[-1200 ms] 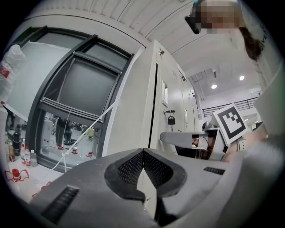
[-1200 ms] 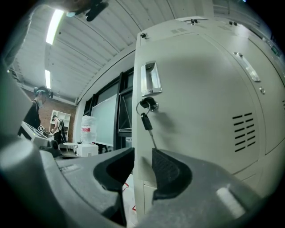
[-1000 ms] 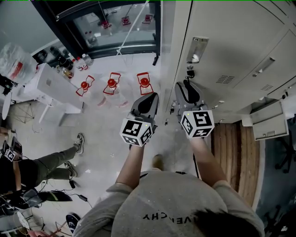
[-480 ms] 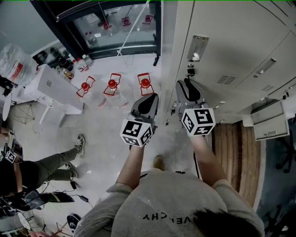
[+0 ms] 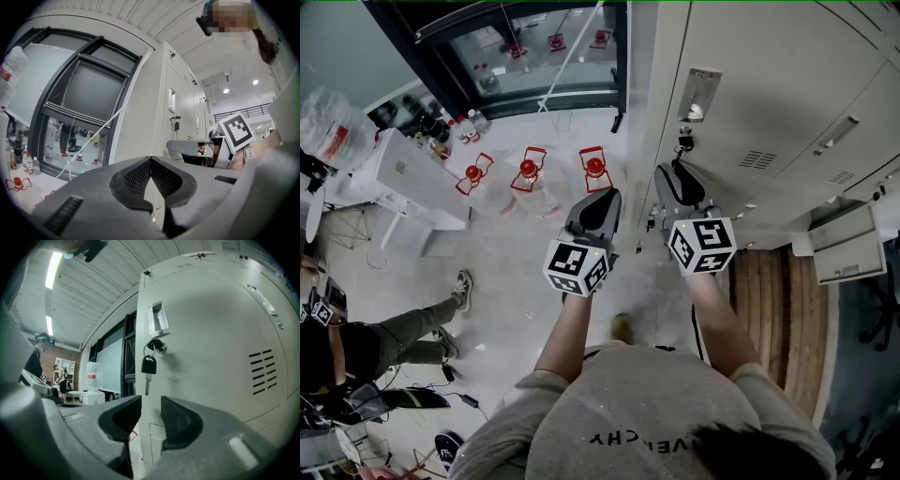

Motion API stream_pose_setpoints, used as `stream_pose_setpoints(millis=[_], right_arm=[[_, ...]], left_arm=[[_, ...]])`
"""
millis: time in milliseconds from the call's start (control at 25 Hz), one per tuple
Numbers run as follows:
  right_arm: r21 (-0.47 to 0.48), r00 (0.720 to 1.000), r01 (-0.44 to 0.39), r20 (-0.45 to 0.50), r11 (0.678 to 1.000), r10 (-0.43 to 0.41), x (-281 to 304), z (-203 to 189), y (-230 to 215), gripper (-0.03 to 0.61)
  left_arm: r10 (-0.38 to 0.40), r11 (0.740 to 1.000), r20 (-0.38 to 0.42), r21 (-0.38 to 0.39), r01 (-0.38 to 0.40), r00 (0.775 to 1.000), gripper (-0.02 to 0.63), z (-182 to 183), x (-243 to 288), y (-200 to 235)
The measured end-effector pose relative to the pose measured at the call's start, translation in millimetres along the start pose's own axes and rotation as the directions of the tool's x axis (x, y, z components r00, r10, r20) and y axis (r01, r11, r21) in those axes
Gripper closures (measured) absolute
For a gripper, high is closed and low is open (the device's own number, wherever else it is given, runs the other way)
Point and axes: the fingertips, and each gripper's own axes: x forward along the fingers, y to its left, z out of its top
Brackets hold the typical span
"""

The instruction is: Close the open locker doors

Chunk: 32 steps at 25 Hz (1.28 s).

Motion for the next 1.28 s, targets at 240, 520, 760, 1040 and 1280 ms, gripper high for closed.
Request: stream_pose_setpoints(millis=[240, 520, 760, 1040, 1280], right_arm=[[0.000, 1.000, -0.018, -0.007, 1.000, 0.018, -12, -3, 1, 0.460], [0.001, 1.000, -0.020, -0.013, 1.000, 0.020, -38, -2, -8, 0.476], [-0.029, 1.000, -0.009, -0.001, 1.000, 0.009, -80, 6, -24, 0.577], [-0.042, 1.000, 0.019, 0.014, 0.999, -0.019, -145, 11, -61, 0.580], [-0.050, 0.996, 0.088, 0.016, 0.995, -0.088, -215, 14, -104, 0.580]], left_arm=[[0.008, 1.000, -0.001, -0.001, -0.008, 1.000, 0.615, 0, -4, -9], [0.018, 1.000, -0.005, 0.001, -0.018, 1.000, 0.615, -1, -7, -30], [0.008, 1.000, -0.013, 0.002, -0.008, 1.000, 0.615, -1, -3, -62], [-0.044, 0.999, -0.013, 0.003, 0.044, 0.999, 0.615, -8, 16, -124], [-0.118, 0.993, -0.021, -0.008, 0.118, 0.993, 0.615, -20, 36, -195]])
